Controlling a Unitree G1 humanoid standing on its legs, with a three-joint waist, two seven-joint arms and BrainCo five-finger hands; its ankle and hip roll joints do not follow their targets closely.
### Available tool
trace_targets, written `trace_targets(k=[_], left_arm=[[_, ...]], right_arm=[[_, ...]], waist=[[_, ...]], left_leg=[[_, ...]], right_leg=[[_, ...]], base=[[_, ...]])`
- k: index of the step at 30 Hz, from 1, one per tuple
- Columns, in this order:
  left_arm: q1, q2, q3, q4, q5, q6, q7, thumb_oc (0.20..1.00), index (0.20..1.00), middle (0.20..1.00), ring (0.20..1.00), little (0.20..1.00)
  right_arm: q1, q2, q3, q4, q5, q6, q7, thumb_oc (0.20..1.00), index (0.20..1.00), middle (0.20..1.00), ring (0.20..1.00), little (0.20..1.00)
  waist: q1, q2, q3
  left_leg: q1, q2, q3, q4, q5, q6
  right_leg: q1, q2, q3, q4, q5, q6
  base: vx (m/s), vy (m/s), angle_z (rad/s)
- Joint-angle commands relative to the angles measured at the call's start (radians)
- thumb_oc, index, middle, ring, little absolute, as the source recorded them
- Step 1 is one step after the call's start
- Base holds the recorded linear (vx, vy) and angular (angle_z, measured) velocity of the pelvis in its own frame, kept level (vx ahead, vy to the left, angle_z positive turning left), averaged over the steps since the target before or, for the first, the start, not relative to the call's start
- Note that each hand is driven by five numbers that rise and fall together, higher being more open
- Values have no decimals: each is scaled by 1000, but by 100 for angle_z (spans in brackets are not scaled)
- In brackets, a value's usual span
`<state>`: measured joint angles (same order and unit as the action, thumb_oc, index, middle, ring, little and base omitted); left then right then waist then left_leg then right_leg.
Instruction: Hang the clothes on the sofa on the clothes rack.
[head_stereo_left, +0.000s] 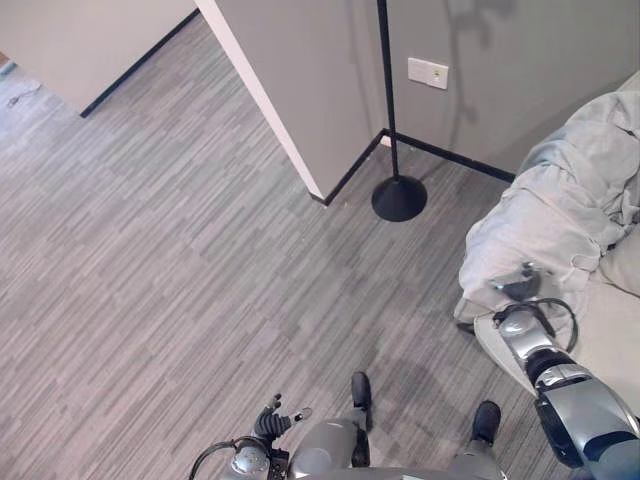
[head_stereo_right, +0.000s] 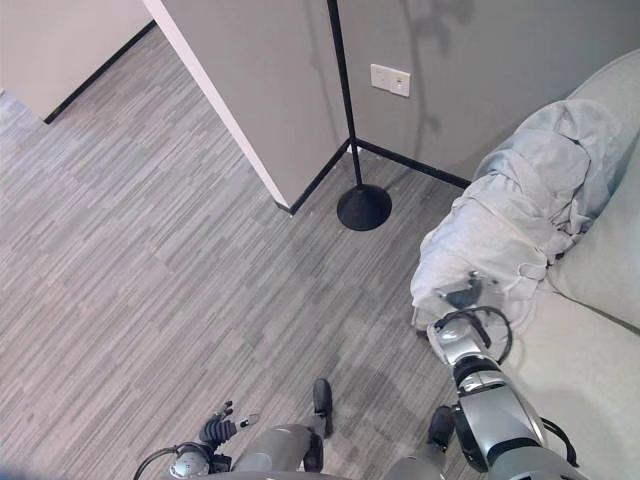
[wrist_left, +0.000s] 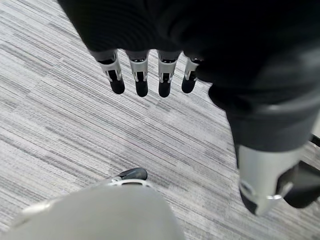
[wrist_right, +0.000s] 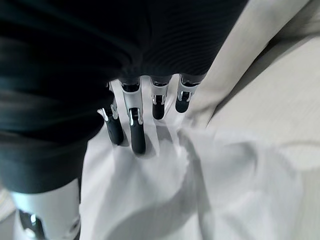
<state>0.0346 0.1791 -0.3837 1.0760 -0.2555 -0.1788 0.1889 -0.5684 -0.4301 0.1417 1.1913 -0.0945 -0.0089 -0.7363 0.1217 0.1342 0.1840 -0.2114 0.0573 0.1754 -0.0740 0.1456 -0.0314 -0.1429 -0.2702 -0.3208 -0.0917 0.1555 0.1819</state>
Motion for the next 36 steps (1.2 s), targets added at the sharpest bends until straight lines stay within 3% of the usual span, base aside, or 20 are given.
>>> trace_targets(k=[1,5,12,13,15,20,21,22,23,26,31,36], left_arm=[[-72,12,-16,74,56,-6,53,1000,1000,1000,1000,1000],[-117,37,-105,2,138,-28,85,1000,1000,1000,1000,1000],[-139,111,-232,-199,181,-42,67,1000,1000,1000,1000,1000],[-135,131,-248,-246,192,-43,64,1000,1000,1000,1000,1000],[-116,165,-256,-291,189,-40,43,1000,1000,1000,1000,1000],[-102,184,-233,-295,182,-31,36,1000,1000,1000,1000,1000],[-99,186,-227,-293,184,-29,30,1000,1000,1000,1000,1000],[-100,190,-222,-289,188,-29,28,1000,1000,1000,1000,1000],[-99,190,-220,-284,197,-27,24,1000,1000,1000,1000,1000],[-99,196,-213,-291,224,-31,15,1000,1000,1000,1000,1000],[-98,190,-210,-302,243,-30,5,1000,1000,1000,1000,1000],[-119,154,-182,-235,258,-16,22,1000,1000,1000,1000,1000]], right_arm=[[-16,-54,-24,-46,37,-9,-124,1000,1000,1000,1000,1000],[-118,-116,-30,-19,49,2,-163,1000,1000,1000,1000,1000],[-273,-162,17,102,242,-70,-1,1000,1000,1000,1000,1000],[-298,-178,21,124,290,-82,43,1000,1000,1000,1000,1000],[-376,-226,-54,190,606,-133,195,1000,1000,1000,1000,1000],[-428,-278,-99,215,844,-152,291,1000,1000,1000,1000,1000],[-430,-279,-104,218,893,-145,327,856,856,856,856,856],[-435,-283,-102,209,931,-148,347,558,558,558,558,558],[-437,-282,-96,205,966,-147,370,200,200,200,200,200],[-419,-262,-79,157,1040,-155,456,200,200,200,200,200],[-351,-197,-95,69,1100,-207,503,200,200,200,200,200],[-191,-34,-112,-112,1142,-264,512,200,200,200,200,200]], waist=[[-1,-21,38],[-1,27,96],[24,90,134],[34,102,138],[64,142,144],[88,166,139],[94,170,139],[96,170,139],[95,171,142],[93,172,150],[76,168,166],[34,135,180]], left_leg=[[-6,30,-82,54,-80,-41],[-33,31,-113,15,-43,-40],[-109,25,-156,-13,-5,-54],[-124,23,-160,-13,0,-56],[-167,9,-181,-13,5,-58],[-192,-14,-196,-13,-9,-63],[-197,-17,-197,-13,-9,-64],[-199,-19,-198,-13,-9,-64],[-201,-22,-198,-13,-9,-64],[-195,-25,-200,-13,-9,-65],[-180,-27,-204,-13,-12,-67],[-144,-19,-202,-13,-23,-67]], right_leg=[[-17,-9,22,37,-8,-12],[-122,-21,28,171,-59,-20],[-227,-36,12,263,-108,-19],[-245,-40,11,273,-113,-18],[-317,-57,20,339,-141,-15],[-375,-77,46,419,-200,-8],[-379,-78,46,427,-205,-8],[-383,-80,45,435,-210,-10],[-388,-81,46,446,-215,-11],[-387,-84,43,460,-221,-15],[-362,-84,34,454,-222,-16],[-318,-70,33,442,-219,-20]], base=[[-52,-52,8],[-116,-16,15],[-56,-31,14],[-22,2,8],[-24,14,4],[42,7,11],[3,14,13],[12,7,14],[17,2,16],[14,-7,16],[8,-6,4],[-4,-18,5]])
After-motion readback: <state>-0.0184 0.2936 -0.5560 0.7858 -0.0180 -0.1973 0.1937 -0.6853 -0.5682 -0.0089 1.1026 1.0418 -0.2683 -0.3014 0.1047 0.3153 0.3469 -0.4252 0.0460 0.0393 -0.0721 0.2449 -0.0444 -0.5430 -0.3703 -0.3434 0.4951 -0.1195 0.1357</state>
